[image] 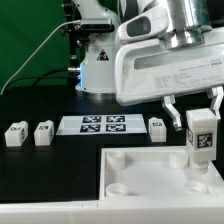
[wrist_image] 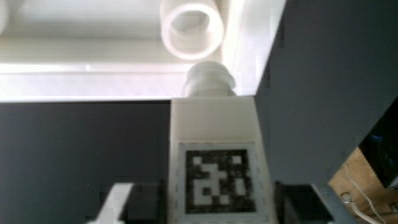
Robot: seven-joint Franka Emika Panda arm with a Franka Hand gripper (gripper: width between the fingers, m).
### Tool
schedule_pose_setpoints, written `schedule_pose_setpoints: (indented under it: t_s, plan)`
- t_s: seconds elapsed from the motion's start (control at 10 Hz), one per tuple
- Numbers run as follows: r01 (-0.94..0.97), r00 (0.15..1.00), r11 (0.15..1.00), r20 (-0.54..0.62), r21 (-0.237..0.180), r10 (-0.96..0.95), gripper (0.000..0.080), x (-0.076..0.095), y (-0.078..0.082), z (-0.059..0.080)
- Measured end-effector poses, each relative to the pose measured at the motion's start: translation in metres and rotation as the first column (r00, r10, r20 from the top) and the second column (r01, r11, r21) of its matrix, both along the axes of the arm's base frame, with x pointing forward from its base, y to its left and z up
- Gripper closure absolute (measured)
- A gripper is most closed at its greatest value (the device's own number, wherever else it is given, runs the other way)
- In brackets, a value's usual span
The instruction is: Assemble one leg
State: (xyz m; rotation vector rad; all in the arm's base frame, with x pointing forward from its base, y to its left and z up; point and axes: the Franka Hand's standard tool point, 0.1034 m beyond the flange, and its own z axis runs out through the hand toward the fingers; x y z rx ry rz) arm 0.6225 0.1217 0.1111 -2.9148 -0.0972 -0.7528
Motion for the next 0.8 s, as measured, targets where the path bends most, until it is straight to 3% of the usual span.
schedule_pose_setpoints:
  t_s: [0.5, 0.8]
  plan:
    - [-0.016, 1.000, 1.000, -0.003, -0.009, 0.016, 0.0509, -0.001, 0.000, -0.002]
    - [-0.023, 1.000, 0.999, -0.014, -0.034, 0.022, 0.0509, -0.011, -0.011, -0.016]
